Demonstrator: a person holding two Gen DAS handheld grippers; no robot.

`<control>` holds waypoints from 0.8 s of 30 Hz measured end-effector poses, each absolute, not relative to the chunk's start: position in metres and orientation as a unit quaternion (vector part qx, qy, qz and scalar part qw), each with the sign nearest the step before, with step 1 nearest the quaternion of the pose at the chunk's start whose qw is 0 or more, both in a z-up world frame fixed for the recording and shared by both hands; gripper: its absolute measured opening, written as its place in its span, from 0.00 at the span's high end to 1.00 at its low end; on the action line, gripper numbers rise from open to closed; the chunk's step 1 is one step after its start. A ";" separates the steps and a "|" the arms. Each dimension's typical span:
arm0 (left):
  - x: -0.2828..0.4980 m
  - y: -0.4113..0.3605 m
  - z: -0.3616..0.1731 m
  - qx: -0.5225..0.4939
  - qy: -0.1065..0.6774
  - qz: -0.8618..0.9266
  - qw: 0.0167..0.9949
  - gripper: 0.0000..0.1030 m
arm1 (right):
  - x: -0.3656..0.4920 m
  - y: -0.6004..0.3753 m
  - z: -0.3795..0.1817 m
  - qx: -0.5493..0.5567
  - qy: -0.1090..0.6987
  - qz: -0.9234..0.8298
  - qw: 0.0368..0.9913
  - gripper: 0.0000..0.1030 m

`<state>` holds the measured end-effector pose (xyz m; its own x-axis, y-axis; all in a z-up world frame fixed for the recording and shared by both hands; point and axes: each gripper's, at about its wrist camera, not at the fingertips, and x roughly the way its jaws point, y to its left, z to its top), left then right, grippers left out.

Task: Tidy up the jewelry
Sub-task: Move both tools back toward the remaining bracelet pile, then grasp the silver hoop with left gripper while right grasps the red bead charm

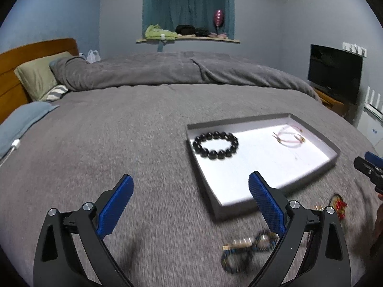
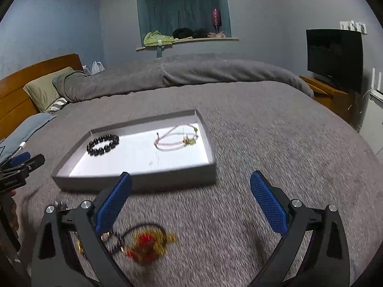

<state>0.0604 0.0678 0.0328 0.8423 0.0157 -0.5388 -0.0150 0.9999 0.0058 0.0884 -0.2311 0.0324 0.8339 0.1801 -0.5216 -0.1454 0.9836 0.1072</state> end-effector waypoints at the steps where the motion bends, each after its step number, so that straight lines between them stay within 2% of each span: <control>1: 0.056 0.067 0.032 0.005 0.280 0.006 0.960 0.07 | 0.083 -0.233 0.030 0.030 0.278 0.084 0.956 0.05; 19: -0.018 0.076 -0.020 -0.037 0.341 -0.038 0.939 0.07 | 0.034 -0.262 0.000 0.046 0.311 0.092 0.945 0.05; 24: -0.044 0.055 -0.023 -0.002 0.336 -0.064 0.940 0.07 | 0.029 -0.249 -0.001 0.031 0.313 0.118 0.942 0.05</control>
<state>-0.0443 0.0550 -0.0234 0.7663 -0.1226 -0.6307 0.1194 0.9917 -0.0476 0.0292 -0.2491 -0.0014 0.7766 0.2420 -0.5816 -0.2036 0.9701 0.1317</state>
